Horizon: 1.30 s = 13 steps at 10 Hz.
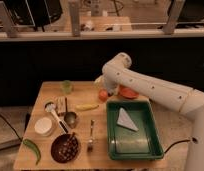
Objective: Place apple in metal cup
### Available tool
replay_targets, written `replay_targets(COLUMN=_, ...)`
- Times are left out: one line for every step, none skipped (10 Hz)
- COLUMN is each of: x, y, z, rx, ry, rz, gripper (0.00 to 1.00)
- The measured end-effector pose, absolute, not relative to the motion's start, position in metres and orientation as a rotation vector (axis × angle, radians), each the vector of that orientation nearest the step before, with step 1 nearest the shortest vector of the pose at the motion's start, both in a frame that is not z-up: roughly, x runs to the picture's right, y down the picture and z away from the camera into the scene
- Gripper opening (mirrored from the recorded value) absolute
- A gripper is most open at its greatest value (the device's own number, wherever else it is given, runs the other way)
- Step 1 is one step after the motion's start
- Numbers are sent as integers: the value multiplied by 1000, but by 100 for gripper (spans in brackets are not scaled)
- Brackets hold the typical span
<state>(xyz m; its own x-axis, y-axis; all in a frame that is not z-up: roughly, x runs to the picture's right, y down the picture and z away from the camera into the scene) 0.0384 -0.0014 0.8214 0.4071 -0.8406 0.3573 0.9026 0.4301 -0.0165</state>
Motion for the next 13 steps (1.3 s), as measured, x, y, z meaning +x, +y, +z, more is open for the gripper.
replay_targets(x=34, y=-1, z=825, rx=-228, ry=-322, rz=-1139, gripper=80)
replay_targets(x=32, y=0, z=829, rx=-237, ry=-326, rz=-1160, gripper=80)
replay_targets(x=28, y=2, z=837, rx=-254, ry=-332, rz=-1188, gripper=80)
replay_targets(x=25, y=4, z=842, rx=-263, ry=-337, rz=-1196, gripper=80)
replay_targets(x=23, y=6, z=849, rx=-279, ry=-342, rz=-1205, gripper=80)
replay_targets(x=22, y=8, z=855, rx=-291, ry=-343, rz=-1205, gripper=80)
replay_targets(x=20, y=9, z=864, rx=-310, ry=-342, rz=-1203, gripper=80)
replay_targets(x=19, y=11, z=870, rx=-323, ry=-340, rz=-1195, gripper=80)
replay_targets(x=18, y=11, z=876, rx=-335, ry=-336, rz=-1183, gripper=80)
replay_targets(x=18, y=13, z=884, rx=-349, ry=-332, rz=-1170, gripper=80)
replay_targets(x=17, y=14, z=890, rx=-358, ry=-329, rz=-1160, gripper=80)
replay_targets(x=17, y=16, z=896, rx=-370, ry=-325, rz=-1149, gripper=80)
replay_targets(x=18, y=18, z=904, rx=-387, ry=-320, rz=-1138, gripper=80)
